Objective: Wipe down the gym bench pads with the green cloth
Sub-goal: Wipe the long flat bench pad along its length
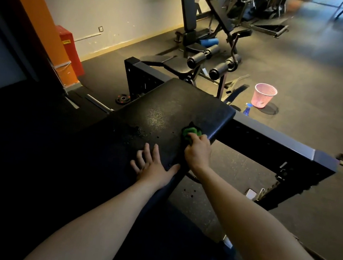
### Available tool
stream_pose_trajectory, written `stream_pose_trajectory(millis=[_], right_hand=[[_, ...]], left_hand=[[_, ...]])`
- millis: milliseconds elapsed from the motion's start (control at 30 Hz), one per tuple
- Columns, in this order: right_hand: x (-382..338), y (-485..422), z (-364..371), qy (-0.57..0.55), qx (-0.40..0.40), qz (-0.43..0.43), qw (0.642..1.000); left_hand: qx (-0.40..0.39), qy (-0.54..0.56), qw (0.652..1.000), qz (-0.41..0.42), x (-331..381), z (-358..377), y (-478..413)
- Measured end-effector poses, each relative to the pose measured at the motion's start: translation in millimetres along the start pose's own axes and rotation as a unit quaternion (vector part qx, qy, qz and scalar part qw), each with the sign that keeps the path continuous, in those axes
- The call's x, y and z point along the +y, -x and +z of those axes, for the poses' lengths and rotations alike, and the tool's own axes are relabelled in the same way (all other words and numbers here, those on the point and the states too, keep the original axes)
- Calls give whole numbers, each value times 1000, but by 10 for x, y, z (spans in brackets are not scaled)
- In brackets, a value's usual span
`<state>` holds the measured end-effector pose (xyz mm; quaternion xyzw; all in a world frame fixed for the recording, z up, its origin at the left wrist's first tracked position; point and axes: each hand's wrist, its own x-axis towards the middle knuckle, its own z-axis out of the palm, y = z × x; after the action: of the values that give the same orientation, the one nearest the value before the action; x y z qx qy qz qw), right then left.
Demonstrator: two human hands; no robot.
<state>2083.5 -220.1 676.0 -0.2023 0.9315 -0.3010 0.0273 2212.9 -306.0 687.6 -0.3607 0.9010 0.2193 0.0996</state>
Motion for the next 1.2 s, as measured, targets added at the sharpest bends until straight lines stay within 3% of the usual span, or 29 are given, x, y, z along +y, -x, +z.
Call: stream_pose_trajectory(millis=[167,300,500,667,833,1033,1200], right_hand=[[-195,271,27,18,-76,-142,987],[-82,241,-56,107,-81,-190,973],[126,-200,-209,83,-68,-126,986],[354,-612,-366,76,-26,14,997],[89,-634,-125,92,-17,5,996],[-208,-361,-18,45,-66,-130,988],[-302,-74,90,52,-107,-288,950]], left_hand=[[-7,-20,1000,14,-17,-8,-33],[22,-19,1000,11,-13,34,-27],[86,-10,996,10,-18,38,-61],[122,-5,992,-3,-38,-107,-169],[70,-24,996,-53,-122,-159,-333],[57,-30,996,-58,-121,-187,-367],[59,-27,997,-30,-168,-218,-391]])
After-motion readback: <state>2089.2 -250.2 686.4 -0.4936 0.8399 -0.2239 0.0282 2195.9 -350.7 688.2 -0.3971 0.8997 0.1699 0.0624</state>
